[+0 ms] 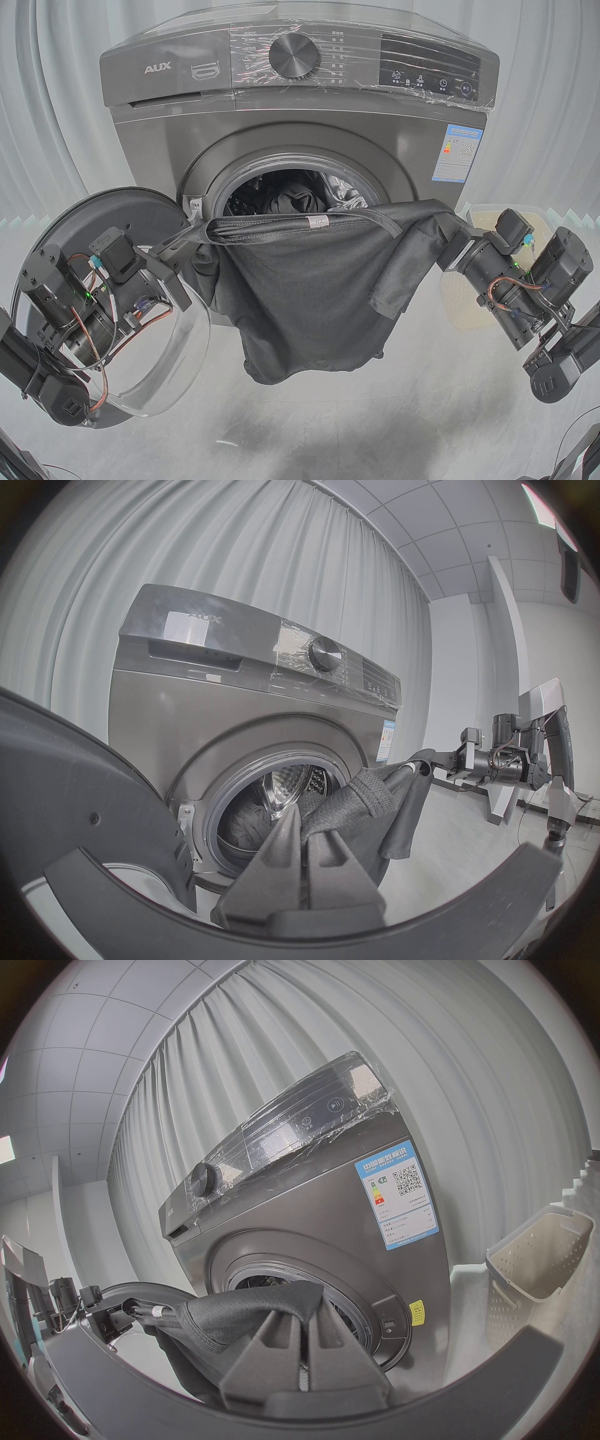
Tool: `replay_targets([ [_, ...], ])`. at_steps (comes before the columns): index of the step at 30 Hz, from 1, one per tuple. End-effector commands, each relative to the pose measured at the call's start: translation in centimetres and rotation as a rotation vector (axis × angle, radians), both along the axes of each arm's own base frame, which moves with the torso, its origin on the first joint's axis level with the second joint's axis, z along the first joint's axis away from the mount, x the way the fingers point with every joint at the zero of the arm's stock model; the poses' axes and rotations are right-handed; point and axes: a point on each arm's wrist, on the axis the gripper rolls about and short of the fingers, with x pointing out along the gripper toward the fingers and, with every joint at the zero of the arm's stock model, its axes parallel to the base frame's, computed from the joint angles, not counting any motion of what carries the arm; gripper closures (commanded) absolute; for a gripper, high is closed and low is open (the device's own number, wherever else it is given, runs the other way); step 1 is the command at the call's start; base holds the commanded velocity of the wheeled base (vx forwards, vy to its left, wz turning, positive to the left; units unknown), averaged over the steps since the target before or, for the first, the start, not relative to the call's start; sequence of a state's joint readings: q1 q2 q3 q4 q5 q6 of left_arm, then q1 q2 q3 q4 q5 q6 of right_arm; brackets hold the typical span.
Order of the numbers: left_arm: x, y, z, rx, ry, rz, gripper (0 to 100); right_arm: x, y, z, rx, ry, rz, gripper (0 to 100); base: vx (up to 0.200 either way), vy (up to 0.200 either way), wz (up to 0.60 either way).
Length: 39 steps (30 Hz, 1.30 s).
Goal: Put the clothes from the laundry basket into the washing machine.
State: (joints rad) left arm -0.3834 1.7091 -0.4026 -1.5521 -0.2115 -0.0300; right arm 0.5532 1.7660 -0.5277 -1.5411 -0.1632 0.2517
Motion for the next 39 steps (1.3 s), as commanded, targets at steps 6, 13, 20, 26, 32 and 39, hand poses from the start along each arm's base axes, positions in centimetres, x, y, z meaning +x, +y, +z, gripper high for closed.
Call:
replay_targets([
  [6,0.0,0.0,0.2,-0.004,-0.008,0.0,100,-0.1,-0.1,0.2,0.004,-0.007,0.0,100,0.0,0.0,0.0],
  [13,0.0,0.0,0.2,-0.005,-0.006,-0.001,100,-0.1,-0.1,0.2,0.005,-0.006,0.0,100,0.0,0.0,0.0],
  [20,0.0,0.0,0.1,0.002,-0.005,-0.001,100,-0.1,-0.1,0.2,0.005,-0.004,0.005,100,0.0,0.0,0.0],
  [26,-0.1,-1.2,-0.4,0.015,0.008,-0.039,100,-0.8,0.6,-2.3,-0.047,0.084,0.04,100,0.0,0.0,0.0],
  [32,0.5,-2.8,-0.9,0.011,0.021,-0.062,100,-1.4,1.5,-4.3,-0.095,0.148,0.085,100,0.0,0.0,0.0],
  [39,2.0,-3.6,-0.8,-0.002,0.008,-0.065,100,-1.0,2.3,-7.2,-0.166,0.236,0.097,100,0.0,0.0,0.0],
])
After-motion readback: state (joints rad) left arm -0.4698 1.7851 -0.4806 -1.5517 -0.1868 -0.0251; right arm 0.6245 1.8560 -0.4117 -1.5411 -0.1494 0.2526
